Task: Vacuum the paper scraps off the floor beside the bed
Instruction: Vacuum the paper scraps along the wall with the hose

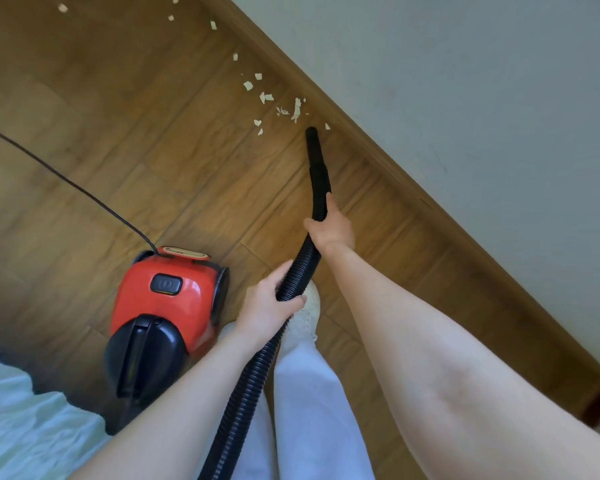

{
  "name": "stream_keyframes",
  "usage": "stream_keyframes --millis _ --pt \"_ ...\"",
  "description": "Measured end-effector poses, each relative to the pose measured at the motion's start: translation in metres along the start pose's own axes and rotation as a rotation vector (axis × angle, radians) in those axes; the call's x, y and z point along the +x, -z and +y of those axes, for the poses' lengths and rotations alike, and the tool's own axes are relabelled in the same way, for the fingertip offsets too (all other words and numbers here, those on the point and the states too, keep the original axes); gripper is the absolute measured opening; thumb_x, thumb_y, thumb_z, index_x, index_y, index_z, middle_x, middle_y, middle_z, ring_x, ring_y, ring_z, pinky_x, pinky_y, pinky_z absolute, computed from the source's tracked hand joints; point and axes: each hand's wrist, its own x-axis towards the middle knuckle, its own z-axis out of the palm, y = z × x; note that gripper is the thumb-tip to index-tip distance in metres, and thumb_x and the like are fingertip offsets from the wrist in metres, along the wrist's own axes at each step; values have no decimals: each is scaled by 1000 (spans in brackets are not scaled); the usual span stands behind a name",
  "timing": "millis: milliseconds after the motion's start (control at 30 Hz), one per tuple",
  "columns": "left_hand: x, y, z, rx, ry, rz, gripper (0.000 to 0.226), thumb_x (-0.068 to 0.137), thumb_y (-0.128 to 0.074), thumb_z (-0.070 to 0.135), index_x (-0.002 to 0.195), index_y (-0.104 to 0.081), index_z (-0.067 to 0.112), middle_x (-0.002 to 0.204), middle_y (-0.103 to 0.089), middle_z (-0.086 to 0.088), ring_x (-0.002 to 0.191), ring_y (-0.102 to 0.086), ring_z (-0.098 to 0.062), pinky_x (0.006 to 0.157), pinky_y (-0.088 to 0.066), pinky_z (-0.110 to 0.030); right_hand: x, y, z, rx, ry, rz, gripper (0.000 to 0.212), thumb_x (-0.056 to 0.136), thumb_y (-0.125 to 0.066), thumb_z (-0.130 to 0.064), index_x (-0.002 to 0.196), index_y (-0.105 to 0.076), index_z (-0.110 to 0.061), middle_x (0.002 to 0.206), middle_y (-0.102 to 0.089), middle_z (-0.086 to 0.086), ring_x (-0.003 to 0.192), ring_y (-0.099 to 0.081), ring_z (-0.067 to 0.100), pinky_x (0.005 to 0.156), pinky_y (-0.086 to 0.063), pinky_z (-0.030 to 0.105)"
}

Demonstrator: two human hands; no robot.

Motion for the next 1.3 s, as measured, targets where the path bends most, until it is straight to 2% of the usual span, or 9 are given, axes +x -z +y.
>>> stream_keyframes --millis 167,267,400,533,833,967,1100,1167,1300 --pt "-2 -28 -5 77 -14 -52 67 80 -72 23 138 -45 42 102 -67 12 84 -65 -10 79 -53 -27 -5 18 32 3 -48 57 75 90 -55 -33 153 -14 -32 121 -61 6 97 -63 23 81 -56 39" --pt "1 -40 -7 122 -7 -64 68 80 -70 28 138 -41 47 100 -67 8 82 -66 -14 80 -56 -36 -1 23 42 10 -36 61 75 90 -55 -31 153 -14 -31 121 -61 5 97 -62 22 82 -56 40" --pt "8 -38 -14 104 -32 -22 68 79 -71 27 137 -41 46 113 -66 10 95 -64 -12 90 -53 -39 7 16 36 -2 17 11 76 91 -54 -32 154 -11 -32 125 -58 5 97 -61 22 81 -56 39" --pt "14 -18 -19 79 -19 40 68 79 -73 26 136 -42 49 105 -68 9 90 -66 -14 86 -54 -40 16 1 12 1 67 -79 77 91 -55 -30 154 -11 -32 131 -54 6 104 -59 23 85 -55 39" --pt "24 11 -3 28 -46 30 68 81 -73 23 139 -42 41 107 -64 16 84 -63 -5 83 -53 -25 28 -1 -22 -25 106 -73 77 90 -55 -31 154 -12 -30 133 -54 7 108 -59 24 88 -54 38" --pt "13 -1 2 32 -31 -36 67 83 -72 22 139 -42 41 108 -65 14 90 -63 -5 80 -49 -16 14 12 -3 -10 43 -53 74 93 -54 -30 154 -12 -30 140 -49 6 110 -57 23 77 -51 30" --pt "-5 -13 -6 51 -33 -51 67 81 -72 25 137 -41 48 104 -68 9 82 -65 -9 77 -53 -27 -2 15 14 -34 26 -66 75 92 -55 -33 154 -12 -31 135 -53 5 94 -56 16 64 -46 24" --pt "-16 -15 -14 47 -19 -33 66 81 -71 25 135 -42 50 96 -69 4 72 -63 -14 70 -54 -31 -10 9 16 -57 50 -103 75 91 -56 -33 153 -14 -31 133 -54 5 97 -58 17 71 -50 27" --pt "-29 -2 -25 17 19 63 67 83 -71 21 136 -41 49 101 -70 5 86 -66 -14 79 -52 -28 -15 -21 -2 -129 108 -170 78 88 -58 -33 153 -15 -33 127 -59 7 103 -61 24 86 -54 40"
